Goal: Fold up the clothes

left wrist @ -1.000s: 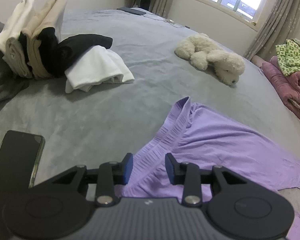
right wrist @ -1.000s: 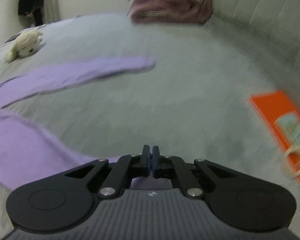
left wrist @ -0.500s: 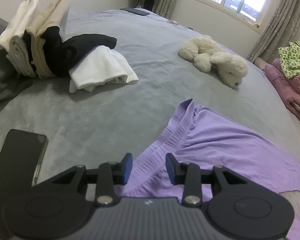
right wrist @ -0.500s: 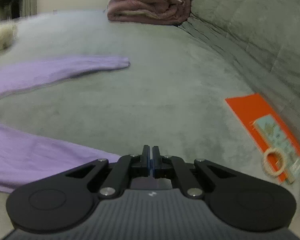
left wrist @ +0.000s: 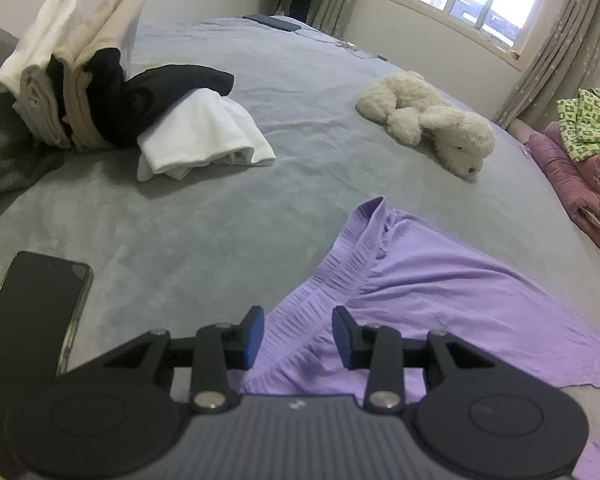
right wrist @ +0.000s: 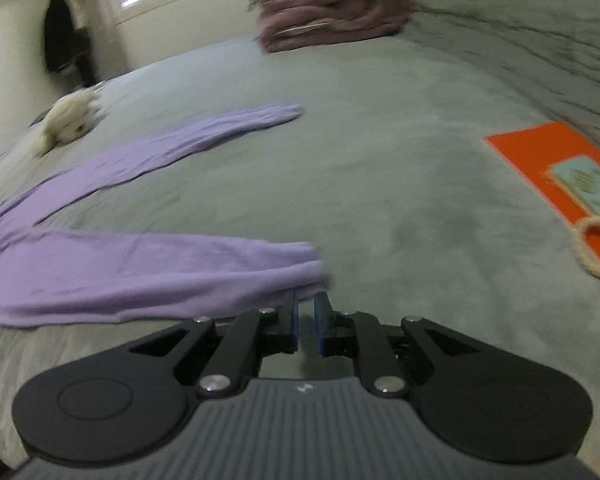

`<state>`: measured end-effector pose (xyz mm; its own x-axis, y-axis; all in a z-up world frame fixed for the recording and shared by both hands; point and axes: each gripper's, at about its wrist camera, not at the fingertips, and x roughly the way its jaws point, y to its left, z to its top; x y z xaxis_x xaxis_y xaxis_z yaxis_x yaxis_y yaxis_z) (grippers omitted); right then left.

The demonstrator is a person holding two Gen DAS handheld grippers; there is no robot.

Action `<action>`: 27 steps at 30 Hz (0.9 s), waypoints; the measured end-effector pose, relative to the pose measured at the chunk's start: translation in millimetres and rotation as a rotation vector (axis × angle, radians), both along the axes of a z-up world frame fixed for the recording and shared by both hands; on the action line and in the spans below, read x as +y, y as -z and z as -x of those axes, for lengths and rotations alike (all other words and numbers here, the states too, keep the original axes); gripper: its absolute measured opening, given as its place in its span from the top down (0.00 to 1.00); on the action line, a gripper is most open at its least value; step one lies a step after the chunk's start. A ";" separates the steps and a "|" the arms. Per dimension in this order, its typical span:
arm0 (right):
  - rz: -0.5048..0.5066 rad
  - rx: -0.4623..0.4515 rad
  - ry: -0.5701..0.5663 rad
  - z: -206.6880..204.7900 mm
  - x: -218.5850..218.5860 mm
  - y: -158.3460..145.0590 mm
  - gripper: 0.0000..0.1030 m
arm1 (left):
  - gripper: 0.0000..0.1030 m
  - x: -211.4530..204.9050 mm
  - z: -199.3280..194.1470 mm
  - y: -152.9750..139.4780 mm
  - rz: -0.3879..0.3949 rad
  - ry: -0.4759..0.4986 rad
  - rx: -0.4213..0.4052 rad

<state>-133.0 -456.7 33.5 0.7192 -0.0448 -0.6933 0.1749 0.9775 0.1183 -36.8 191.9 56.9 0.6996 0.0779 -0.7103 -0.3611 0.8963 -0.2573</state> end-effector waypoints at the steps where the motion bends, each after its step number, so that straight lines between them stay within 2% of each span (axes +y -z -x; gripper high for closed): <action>1: 0.005 0.006 -0.015 -4.4 4.6 2.2 0.82 | 0.63 0.1 -0.5 0.3 0.000 0.000 0.001; 2: 0.011 0.013 -0.030 -8.8 9.2 4.4 0.80 | 0.63 0.2 -0.9 0.6 0.000 0.000 0.002; 4: 0.033 0.021 -0.007 -20.7 15.2 8.8 0.69 | 0.63 0.4 -1.9 1.3 -0.001 0.001 0.004; 6: 0.055 0.020 -0.004 -24.5 21.1 8.7 0.66 | 0.63 0.4 -2.0 0.3 0.003 0.011 -0.001; 8: 0.049 0.016 0.004 -24.1 22.9 7.8 0.95 | 0.62 0.8 -1.7 -0.7 0.011 0.018 -0.006; 9: 0.020 0.017 0.014 -22.5 20.2 5.5 0.97 | 0.63 0.9 -1.4 -1.2 0.016 0.021 -0.009; 11: 0.024 0.024 0.059 -22.4 14.2 -1.7 0.97 | 0.62 1.3 -0.7 -2.0 0.026 0.025 -0.011; 13: -0.015 0.020 0.097 -15.7 11.5 -17.1 0.97 | 0.63 2.6 -0.3 -2.7 0.036 0.025 -0.012; 16: -0.151 0.020 0.135 -6.6 -0.3 -41.3 0.97 | 0.62 5.2 0.4 -3.5 0.055 0.022 -0.015; 19: -0.301 0.049 0.153 -0.9 -12.0 -49.2 0.97 | 0.62 8.1 0.9 -3.5 0.065 0.016 -0.013; 22: -0.374 0.120 0.210 3.6 -22.1 -34.0 0.96 | 0.62 11.0 1.8 -3.0 0.077 0.010 -0.011; 25: -0.350 0.195 0.263 6.8 -28.1 -8.1 0.96 | 0.62 11.9 2.7 -2.3 0.076 0.011 -0.009; 27: -0.395 0.136 0.255 14.9 -30.3 -7.5 0.96 | 0.62 12.6 3.2 -1.0 0.072 0.009 -0.004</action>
<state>-147.9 -487.0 41.0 0.6216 0.0771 -0.7795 0.4427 0.7864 0.4308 -40.0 204.5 57.9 0.7027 0.0201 -0.7112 -0.3518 0.8787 -0.3227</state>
